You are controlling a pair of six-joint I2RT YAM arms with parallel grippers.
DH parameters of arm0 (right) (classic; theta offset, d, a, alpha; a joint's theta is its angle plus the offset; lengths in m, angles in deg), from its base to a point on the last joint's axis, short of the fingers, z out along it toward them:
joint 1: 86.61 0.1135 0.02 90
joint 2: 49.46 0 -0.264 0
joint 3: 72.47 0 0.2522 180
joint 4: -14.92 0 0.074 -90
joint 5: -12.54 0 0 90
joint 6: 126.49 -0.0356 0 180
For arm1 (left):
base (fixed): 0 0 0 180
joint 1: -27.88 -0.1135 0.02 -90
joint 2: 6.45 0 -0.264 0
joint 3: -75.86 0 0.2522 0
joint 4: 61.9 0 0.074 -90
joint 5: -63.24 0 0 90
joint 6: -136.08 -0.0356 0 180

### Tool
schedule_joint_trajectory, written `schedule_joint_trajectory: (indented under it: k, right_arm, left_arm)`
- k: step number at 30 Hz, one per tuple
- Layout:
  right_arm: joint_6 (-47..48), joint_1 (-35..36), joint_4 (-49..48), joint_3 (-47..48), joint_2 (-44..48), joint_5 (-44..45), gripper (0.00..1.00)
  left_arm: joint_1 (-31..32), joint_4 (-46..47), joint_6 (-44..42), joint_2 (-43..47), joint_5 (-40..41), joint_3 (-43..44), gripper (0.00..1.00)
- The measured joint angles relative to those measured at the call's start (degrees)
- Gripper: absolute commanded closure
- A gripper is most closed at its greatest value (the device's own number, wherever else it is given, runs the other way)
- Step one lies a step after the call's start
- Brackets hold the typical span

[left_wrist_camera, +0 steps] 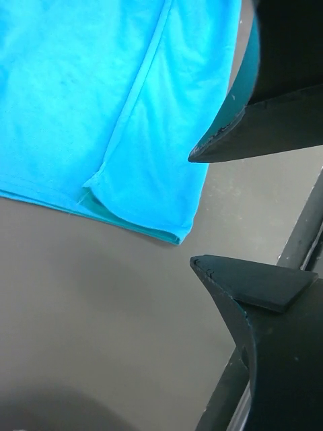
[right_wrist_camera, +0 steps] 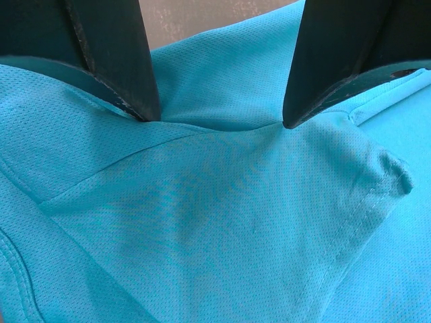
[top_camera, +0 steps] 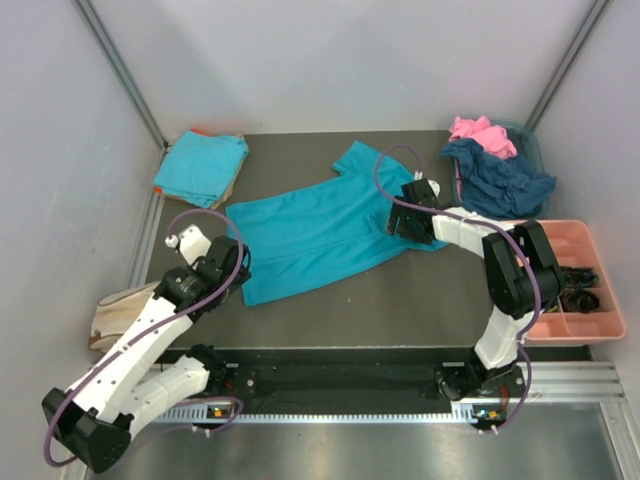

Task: Fold and stack the t-shirts
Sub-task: Fold the tshirt

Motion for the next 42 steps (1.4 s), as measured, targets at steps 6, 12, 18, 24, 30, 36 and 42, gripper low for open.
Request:
schedule_joint_trajectory:
  k: [6, 12, 18, 24, 30, 36, 42]
  right_arm:
    - [0.1, 0.0, 2.7, 0.0, 0.9, 1.1, 0.26]
    - [0.5, 0.0, 8.8, 0.0, 5.7, 4.8, 0.22]
    - [0.9, -0.1, 11.9, 0.0, 11.3, 10.9, 0.19]
    - [0.7, -2.0, 13.3, -0.4, 11.6, 14.7, 0.18]
    - [-0.4, -6.0, 14.2, -2.0, 11.5, 17.3, 0.18]
    - [-1.0, -7.8, 14.2, -2.4, 9.6, 17.8, 0.19]
    - [-1.1, -9.2, 13.5, -3.1, 8.7, 17.4, 0.38]
  left_arm:
    - [0.0, 3.5, -1.9, -3.3, 1.3, -0.8, 0.37]
    - [0.0, 9.3, -4.1, -8.4, 1.5, -2.3, 0.37]
    - [0.0, 14.2, -6.4, -12.5, 1.4, -2.3, 0.37]
    - [0.0, 16.5, -8.3, -14.8, 1.2, -2.3, 0.37]
    - [0.0, 17.6, -9.7, -15.0, 1.2, -2.3, 0.37]
    - [0.0, 18.2, -10.5, -15.1, 1.2, -2.3, 0.37]
    - [0.0, 18.5, -10.8, -15.2, 1.2, -2.4, 0.37]
